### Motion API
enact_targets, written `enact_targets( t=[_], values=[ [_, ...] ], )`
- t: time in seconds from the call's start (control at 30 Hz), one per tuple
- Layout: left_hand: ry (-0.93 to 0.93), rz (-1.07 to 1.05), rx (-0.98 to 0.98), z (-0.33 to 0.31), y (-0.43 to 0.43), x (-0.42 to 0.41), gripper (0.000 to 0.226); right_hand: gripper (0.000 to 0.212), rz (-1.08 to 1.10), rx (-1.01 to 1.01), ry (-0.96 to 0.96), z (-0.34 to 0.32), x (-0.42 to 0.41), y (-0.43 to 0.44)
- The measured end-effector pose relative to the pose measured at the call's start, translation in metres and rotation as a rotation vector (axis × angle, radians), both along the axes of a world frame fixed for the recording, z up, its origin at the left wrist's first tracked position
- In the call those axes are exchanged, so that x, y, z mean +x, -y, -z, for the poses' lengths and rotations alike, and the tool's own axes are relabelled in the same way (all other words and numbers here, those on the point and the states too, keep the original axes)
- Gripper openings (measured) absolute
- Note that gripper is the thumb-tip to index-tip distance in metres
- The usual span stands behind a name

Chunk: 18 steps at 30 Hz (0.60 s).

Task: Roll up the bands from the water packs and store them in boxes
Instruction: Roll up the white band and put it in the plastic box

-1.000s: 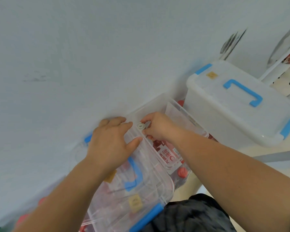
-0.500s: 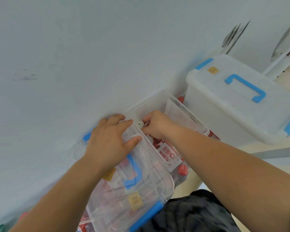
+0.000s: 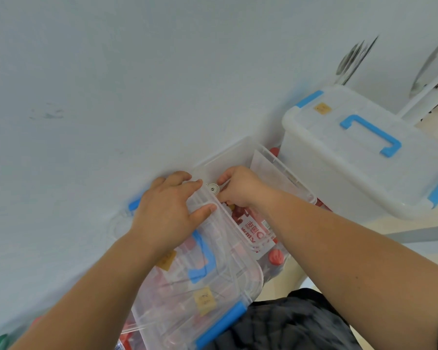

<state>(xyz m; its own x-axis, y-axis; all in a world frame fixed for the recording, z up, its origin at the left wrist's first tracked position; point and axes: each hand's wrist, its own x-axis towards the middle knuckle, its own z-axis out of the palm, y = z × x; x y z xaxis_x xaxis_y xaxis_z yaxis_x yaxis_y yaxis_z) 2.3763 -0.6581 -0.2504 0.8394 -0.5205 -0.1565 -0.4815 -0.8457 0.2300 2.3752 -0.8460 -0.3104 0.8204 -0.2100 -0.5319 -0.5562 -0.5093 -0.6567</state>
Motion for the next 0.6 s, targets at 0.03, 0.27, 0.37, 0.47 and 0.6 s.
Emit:
enact_targets(
  t=[0.03, 0.27, 0.37, 0.47, 0.6],
  values=[
    [0.002, 0.0, -0.003, -0.0001, 0.0, -0.0001, 0.067, 0.035, 0.013, 0.02, -0.009, -0.001, 0.0, 0.0008],
    [0.001, -0.008, -0.017, -0.0026, 0.0011, -0.0014, 0.084, 0.025, -0.008, -0.012, -0.019, 0.0, 0.0012, 0.0034],
    [-0.001, -0.011, -0.023, -0.0025, 0.0003, -0.0017, 0.088, 0.022, -0.025, -0.03, -0.023, 0.0011, 0.0006, 0.0059],
    [-0.009, -0.009, -0.012, -0.0026, 0.0002, -0.0022, 0.074, 0.018, 0.006, -0.039, -0.007, 0.0002, -0.0022, 0.0072],
    [0.0, -0.004, -0.021, -0.0006, 0.0005, -0.0019, 0.066, 0.034, -0.021, -0.06, 0.022, -0.0034, -0.0068, 0.0051]
  ],
)
